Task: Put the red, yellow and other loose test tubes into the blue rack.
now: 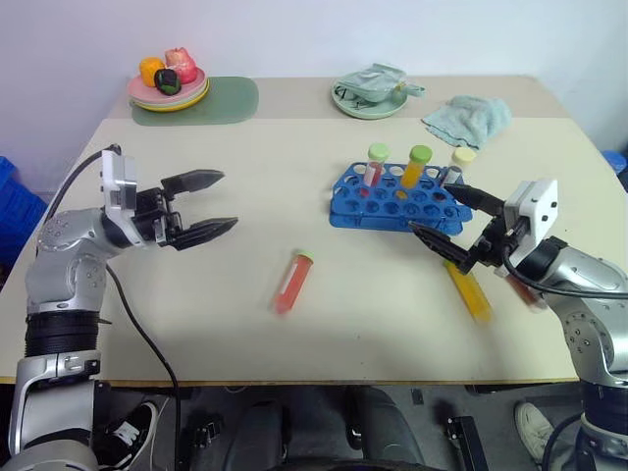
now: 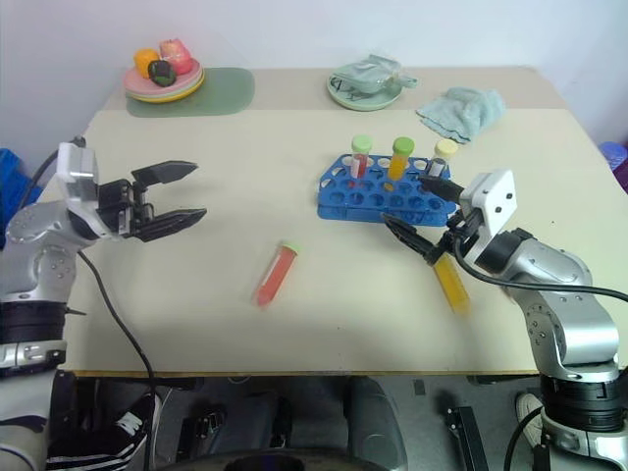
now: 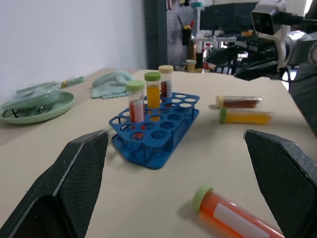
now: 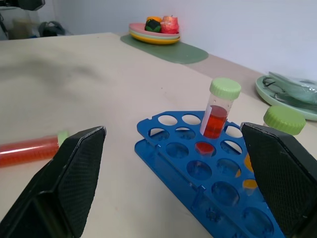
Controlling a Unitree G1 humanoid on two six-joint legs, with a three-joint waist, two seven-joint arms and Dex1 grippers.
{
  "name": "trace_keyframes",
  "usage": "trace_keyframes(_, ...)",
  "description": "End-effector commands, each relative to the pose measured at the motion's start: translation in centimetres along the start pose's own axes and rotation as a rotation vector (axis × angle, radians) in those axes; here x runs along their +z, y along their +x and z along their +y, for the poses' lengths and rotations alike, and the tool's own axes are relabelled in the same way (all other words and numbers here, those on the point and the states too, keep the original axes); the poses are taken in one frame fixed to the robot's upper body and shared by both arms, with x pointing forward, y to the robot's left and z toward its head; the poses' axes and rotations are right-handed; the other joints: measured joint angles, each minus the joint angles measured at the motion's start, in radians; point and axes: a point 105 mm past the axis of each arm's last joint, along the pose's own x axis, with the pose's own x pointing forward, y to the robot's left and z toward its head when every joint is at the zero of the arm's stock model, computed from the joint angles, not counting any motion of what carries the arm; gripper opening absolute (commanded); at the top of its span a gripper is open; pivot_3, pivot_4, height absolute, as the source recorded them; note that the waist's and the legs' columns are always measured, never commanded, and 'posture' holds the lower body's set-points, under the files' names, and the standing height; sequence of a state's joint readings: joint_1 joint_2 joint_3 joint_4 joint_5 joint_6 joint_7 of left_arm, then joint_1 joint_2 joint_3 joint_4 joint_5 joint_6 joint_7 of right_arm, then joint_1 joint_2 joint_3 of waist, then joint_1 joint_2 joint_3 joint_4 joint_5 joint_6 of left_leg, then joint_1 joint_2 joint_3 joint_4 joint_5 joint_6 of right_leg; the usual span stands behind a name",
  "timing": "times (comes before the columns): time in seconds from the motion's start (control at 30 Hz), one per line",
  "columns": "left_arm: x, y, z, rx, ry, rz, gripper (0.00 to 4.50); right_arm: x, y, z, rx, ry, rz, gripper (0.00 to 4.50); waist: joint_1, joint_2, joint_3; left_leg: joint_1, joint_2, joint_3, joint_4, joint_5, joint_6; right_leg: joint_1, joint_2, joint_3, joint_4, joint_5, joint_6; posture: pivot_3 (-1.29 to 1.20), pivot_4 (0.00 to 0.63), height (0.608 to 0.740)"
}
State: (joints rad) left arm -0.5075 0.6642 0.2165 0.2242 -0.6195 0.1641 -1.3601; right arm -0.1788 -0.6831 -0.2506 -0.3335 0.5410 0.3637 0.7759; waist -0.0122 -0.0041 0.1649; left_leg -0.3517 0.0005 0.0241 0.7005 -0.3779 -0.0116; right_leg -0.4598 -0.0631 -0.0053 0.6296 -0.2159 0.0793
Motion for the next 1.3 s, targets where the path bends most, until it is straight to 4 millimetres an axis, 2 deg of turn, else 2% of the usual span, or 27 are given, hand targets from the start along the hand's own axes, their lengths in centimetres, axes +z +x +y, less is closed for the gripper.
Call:
trace_keyframes(0.03,0.7,-0.1,-0.1,0.003,0.051,-0.009,4.47,1.1,0.0,-0.8,0.001,-0.047,-0.022,4.5,0.0,0.0,0.0,0.0,0.0,0.0,0.0,0.0,0.0,0.0,0.0,0.0,0.0,0.0,0.0,0.0,0.15,0.74)
trace_keyframes(0.23,0.6,0.1,-0.3,0.011,0.051,-0.017,4.47,1.0,0.1,-0.9,0.002,-0.052,-0.002,4.5,0.001,0.0,0.0,0.0,0.0,0.0,0.0,0.0,0.0,0.0,0.0,0.0,0.0,0.0,0.0,0.0,0.15,0.74)
trace_keyframes(0.57,0.0,1.3,-1.1,0.006,0.044,-0.015,4.47,-0.1,-1.8,-2.9,-0.079,-0.036,0.087,4.5,0.001,-0.001,0.0,0.0,-0.001,0.0,0.0,0.0,0.0,0.0,-0.001,0.0,0.0,0.0,0.0,0.0,0.15,0.74)
trace_keyframes(0.77,1.0,1.3,-1.2,-0.023,0.035,-0.008,4.47,0.9,-1.5,-3.8,-0.097,0.021,0.078,4.5,0.001,-0.001,0.0,0.001,-0.001,-0.002,0.001,0.0,0.0,0.0,-0.001,0.0,0.0,0.0,0.0,0.0,0.15,0.74)
trace_keyframes(0.87,1.1,1.9,-1.0,-0.053,0.018,-0.014,4.47,0.9,-0.9,-4.7,-0.139,0.013,0.133,4.5,0.0,-0.001,0.0,0.001,-0.001,-0.001,0.001,0.0,0.0,0.0,-0.001,0.0,0.0,0.0,0.0,0.0,0.15,0.74)
trace_keyframes(1.0,1.0,2.9,-1.2,-0.106,-0.002,-0.017,4.47,-0.1,-1.4,-7.3,-0.256,-0.043,0.274,4.5,0.003,-0.001,0.0,0.0,-0.002,-0.001,0.001,0.0,0.0,0.001,-0.001,0.0,0.0,0.0,0.0,0.0,0.15,0.74)
trace_keyframes(1.07,1.0,3.2,-1.2,-0.119,0.0,-0.02,4.47,0.4,-1.7,-8.1,-0.288,-0.053,0.298,4.5,0.002,-0.001,0.0,-0.001,-0.002,-0.001,0.001,0.0,0.0,0.001,-0.001,0.0,0.0,0.0,0.0,0.0,0.15,0.74)
trace_keyframes(1.13,0.9,3.3,-1.3,-0.145,0.008,-0.014,4.47,0.6,-2.7,-9.7,-0.369,-0.021,0.345,4.5,0.0,-0.001,0.0,-0.002,-0.002,-0.001,0.001,0.0,0.0,0.0,-0.001,0.0,0.0,0.0,0.0,0.0,0.15,0.74)
trace_keyframes(1.2,0.8,3.5,-0.9,-0.164,0.015,-0.006,4.47,0.7,-4.5,-10.0,-0.355,0.053,0.449,4.5,0.003,0.0,0.0,-0.002,-0.002,-0.001,0.001,0.0,0.0,0.0,-0.001,0.0,0.0,0.0,0.0,0.0,0.15,0.74)
trace_keyframes(1.3,0.6,3.6,-0.5,-0.197,0.011,-0.011,4.47,1.8,-6.2,-10.5,-0.353,0.126,0.539,4.5,0.002,0.0,0.0,-0.002,-0.002,-0.001,0.001,0.0,0.0,0.0,-0.001,0.0,-0.001,0.0,0.0,0.0,0.15,0.74)
